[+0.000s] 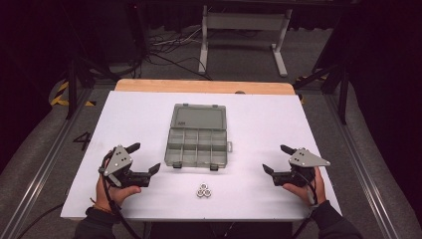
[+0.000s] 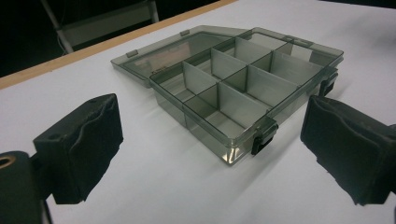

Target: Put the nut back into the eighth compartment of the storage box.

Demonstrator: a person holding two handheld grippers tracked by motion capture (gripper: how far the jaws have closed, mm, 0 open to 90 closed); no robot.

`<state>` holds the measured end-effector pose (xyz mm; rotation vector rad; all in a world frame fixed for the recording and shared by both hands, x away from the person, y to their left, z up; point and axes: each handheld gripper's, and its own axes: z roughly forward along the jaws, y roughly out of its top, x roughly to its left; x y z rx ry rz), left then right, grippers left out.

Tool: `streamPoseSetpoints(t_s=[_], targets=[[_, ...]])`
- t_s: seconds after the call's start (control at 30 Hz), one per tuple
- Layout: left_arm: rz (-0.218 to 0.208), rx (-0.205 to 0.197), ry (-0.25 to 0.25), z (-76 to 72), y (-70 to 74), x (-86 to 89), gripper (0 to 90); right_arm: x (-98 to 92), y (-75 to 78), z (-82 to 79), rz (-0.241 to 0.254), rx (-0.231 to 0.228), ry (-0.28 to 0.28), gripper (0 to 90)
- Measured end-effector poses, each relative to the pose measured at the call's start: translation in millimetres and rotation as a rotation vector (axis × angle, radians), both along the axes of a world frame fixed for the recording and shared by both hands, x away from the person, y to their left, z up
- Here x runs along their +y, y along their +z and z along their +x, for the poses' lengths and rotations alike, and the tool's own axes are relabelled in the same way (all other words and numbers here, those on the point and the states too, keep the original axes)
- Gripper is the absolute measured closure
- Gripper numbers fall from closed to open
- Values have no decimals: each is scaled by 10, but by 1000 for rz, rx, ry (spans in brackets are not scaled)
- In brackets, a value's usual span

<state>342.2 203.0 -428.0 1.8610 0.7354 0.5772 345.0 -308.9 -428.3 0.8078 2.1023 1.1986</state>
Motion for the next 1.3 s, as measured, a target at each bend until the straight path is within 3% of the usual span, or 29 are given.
streamPoseSetpoints(t_s=[0.1, 0.3, 0.47, 0.73, 0.87, 0.93, 1.07, 1.3], targets=[[0, 8, -3, 1, -19, -2, 60, 3, -3, 5, -1, 8, 10, 98], [8, 3, -7, -20, -21, -7, 44, 76, 60, -27, -22, 3, 84, 136], [30, 12, -15, -32, -46, -11, 42, 189, 96, 20, -36, 48, 127, 157], [34, 15, 1, -36, -57, 6, 31, 556, 322, 92, -77, 140, 241, 157], [31, 25, 5, -22, -70, 4, 26, 759, 444, 132, -143, 220, 341, 152], [38, 31, 0, -22, -76, -1, 25, 800, 462, 131, -158, 231, 349, 151], [46, 34, -4, -15, -85, -11, 25, 1089, 507, 95, -275, 279, 412, 153], [44, 39, -5, -18, -75, -46, 25, 1514, 458, -22, -410, 326, 475, 159]])
